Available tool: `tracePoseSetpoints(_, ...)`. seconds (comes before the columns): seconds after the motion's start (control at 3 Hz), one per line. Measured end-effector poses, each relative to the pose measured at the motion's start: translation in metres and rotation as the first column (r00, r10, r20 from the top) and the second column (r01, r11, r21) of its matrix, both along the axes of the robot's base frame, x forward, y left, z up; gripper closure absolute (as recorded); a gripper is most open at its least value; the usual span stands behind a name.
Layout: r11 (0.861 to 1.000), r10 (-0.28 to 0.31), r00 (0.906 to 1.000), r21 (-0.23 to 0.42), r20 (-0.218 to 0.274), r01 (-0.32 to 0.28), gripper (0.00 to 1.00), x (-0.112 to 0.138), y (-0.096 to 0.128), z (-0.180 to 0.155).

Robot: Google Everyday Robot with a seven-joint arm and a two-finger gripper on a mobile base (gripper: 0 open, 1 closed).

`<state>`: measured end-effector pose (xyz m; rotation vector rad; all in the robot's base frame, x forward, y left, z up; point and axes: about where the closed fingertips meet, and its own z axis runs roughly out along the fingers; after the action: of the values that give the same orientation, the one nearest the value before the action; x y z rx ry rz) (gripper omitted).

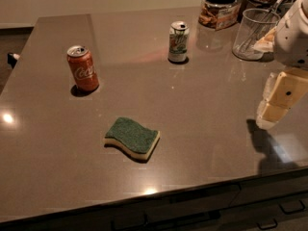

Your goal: Move sponge near 7up can

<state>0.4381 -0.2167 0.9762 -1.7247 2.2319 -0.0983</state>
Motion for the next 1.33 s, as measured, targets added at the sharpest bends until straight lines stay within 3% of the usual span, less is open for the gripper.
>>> tracePoseSetpoints(0.33, 1.0, 0.0, 1.0, 0.0, 0.0, 0.0, 0.0, 0.0, 0.0, 0.0)
tracePoseSetpoints(0.67, 0.999, 0.005, 1.0, 0.042, -0.008, -0.005, 0.0, 0.003, 0.015, -0.004)
tracePoseSetpoints(1.0, 0.987, 0.067, 0.9972, 0.149, -0.032, -0.062, 0.0, 0.004, 0.071, -0.02)
tracePoseSetpoints(1.33, 0.966, 0.135, 0.9898, 0.229, -0.045, -0.121, 0.0, 0.001, 0.119, -0.034)
